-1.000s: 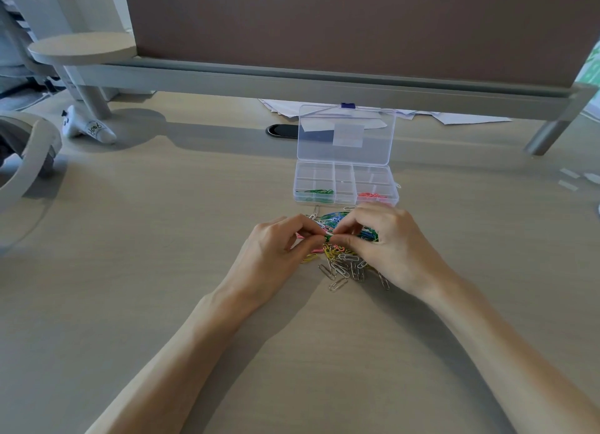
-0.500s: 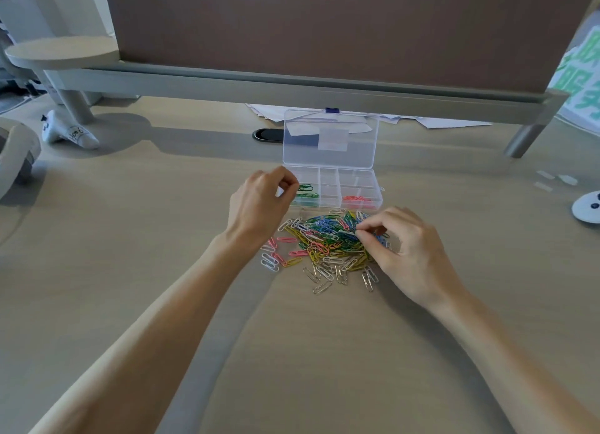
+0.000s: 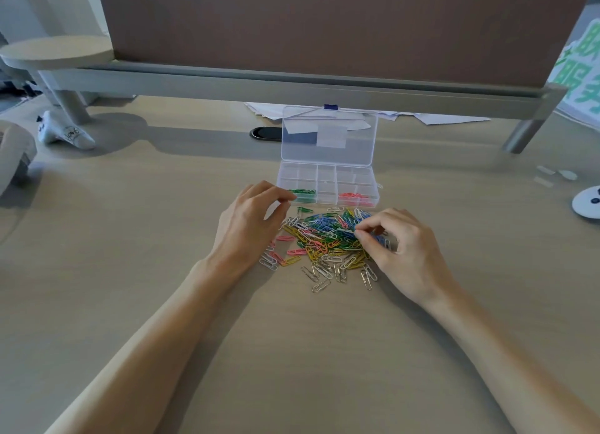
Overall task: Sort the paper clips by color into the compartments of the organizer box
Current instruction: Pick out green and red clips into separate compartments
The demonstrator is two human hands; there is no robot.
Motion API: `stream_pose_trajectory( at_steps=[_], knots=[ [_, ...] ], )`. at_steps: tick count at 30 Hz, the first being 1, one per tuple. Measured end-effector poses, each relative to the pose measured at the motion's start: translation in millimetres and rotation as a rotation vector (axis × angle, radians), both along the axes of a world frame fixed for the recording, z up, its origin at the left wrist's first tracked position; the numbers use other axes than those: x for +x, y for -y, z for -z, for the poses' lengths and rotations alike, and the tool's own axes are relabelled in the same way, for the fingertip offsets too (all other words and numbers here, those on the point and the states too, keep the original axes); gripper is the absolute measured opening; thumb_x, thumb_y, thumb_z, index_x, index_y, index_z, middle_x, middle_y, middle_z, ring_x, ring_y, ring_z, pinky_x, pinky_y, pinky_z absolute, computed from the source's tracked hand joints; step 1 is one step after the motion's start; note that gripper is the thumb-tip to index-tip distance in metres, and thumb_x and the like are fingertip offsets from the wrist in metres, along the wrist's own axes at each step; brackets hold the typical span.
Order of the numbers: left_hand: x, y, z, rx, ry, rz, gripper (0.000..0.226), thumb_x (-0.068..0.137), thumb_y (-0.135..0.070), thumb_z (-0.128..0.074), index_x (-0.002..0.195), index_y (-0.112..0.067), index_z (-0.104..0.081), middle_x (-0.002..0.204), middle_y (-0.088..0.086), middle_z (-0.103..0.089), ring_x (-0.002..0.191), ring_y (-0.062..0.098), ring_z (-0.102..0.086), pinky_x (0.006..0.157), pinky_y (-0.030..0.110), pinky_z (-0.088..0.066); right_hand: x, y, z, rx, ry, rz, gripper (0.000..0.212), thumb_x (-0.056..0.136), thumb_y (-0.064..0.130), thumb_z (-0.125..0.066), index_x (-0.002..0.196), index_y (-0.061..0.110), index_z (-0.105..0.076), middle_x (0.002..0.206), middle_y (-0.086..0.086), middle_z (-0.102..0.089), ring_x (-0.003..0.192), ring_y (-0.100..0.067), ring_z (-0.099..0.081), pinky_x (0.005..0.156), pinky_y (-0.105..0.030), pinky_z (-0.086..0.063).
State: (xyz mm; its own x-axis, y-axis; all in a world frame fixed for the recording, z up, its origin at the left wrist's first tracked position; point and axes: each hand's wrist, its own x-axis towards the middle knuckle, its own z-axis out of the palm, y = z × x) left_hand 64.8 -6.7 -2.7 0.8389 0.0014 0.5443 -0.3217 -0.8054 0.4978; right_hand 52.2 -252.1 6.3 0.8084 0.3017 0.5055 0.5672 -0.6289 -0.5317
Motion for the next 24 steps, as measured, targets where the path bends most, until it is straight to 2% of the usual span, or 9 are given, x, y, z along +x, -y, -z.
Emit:
stream_pose_trajectory(
  at_steps=[5, 10, 13, 15, 17, 20, 24],
  knots=[
    [11.1, 8.2, -11.0, 0.160, -0.015, 0.060, 0.013, 0.092, -0.026, -0.063, 0.097, -0.022, -0.074, 0.095, -0.010, -0.065, 0.092, 0.012, -0.055, 0.064, 0.035, -0.051, 1.7, -6.8, 1.6, 0.011, 0.011, 0.007, 0.003, 0.086, 0.019, -0.070, 0.089, 0.019, -0.071, 0.085, 0.013, -0.063, 0.087, -0.009, -0.056, 0.079, -0.025, -0.045],
    [25.8, 15.2, -21.2, 0.419, -0.094, 0.111, 0.021, 0.097, -0.031, -0.055, 0.104, -0.021, -0.071, 0.102, -0.006, -0.062, 0.101, 0.015, -0.053, 0.062, 0.030, -0.036, 1.5, -3.9, 2.3, 0.041, 0.026, 0.053, 0.004, 0.085, 0.016, -0.071, 0.087, 0.019, -0.072, 0.085, 0.013, -0.064, 0.088, -0.009, -0.057, 0.080, -0.026, -0.044],
    [28.2, 14.5, -19.9, 0.508, -0.085, 0.112, 0.022, 0.098, -0.031, -0.050, 0.101, -0.020, -0.070, 0.100, -0.006, -0.061, 0.100, 0.017, -0.054, 0.059, 0.031, -0.038, 1.8, -4.1, 3.5, 0.046, 0.033, 0.060, 0.003, 0.085, 0.015, -0.071, 0.086, 0.018, -0.071, 0.084, 0.013, -0.064, 0.087, -0.011, -0.056, 0.079, -0.024, -0.044],
    [28.4, 12.3, -18.9, 0.484, -0.042, 0.125, 0.021, 0.098, -0.028, -0.051, 0.096, -0.017, -0.068, 0.096, -0.004, -0.061, 0.096, 0.019, -0.056, 0.056, 0.033, -0.042, 2.0, -3.7, 3.9, 0.048, 0.033, 0.061, 0.003, 0.085, 0.016, -0.071, 0.085, 0.019, -0.071, 0.084, 0.013, -0.064, 0.087, -0.010, -0.056, 0.080, -0.021, -0.042],
    [29.6, 10.6, -22.3, 0.368, -0.004, 0.107, 0.017, 0.096, -0.025, -0.054, 0.092, -0.016, -0.068, 0.092, -0.004, -0.062, 0.091, 0.019, -0.057, 0.057, 0.037, -0.049, 2.1, -4.1, 3.9, 0.049, 0.034, 0.063, 0.002, 0.085, 0.016, -0.071, 0.085, 0.019, -0.071, 0.084, 0.012, -0.064, 0.086, -0.010, -0.055, 0.079, -0.019, -0.041],
    [36.2, 12.0, -28.4, 0.227, 0.035, 0.025, 0.016, 0.095, -0.024, -0.056, 0.091, -0.017, -0.070, 0.093, -0.005, -0.064, 0.086, 0.017, -0.057, 0.058, 0.037, -0.050, 2.3, -5.6, 4.2, 0.045, 0.036, 0.056, 0.002, 0.085, 0.016, -0.071, 0.085, 0.018, -0.071, 0.083, 0.011, -0.064, 0.085, -0.010, -0.054, 0.078, -0.016, -0.040],
    [43.5, 13.2, -24.9, 0.255, -0.027, -0.009, 0.018, 0.097, -0.024, -0.055, 0.098, -0.019, -0.072, 0.101, -0.005, -0.065, 0.096, 0.018, -0.057, 0.062, 0.037, -0.050, 1.3, -4.4, 4.5, 0.029, 0.030, 0.050, 0.001, 0.085, 0.018, -0.070, 0.085, 0.019, -0.070, 0.083, 0.012, -0.063, 0.085, -0.008, -0.053, 0.077, -0.019, -0.041]
  ],
)
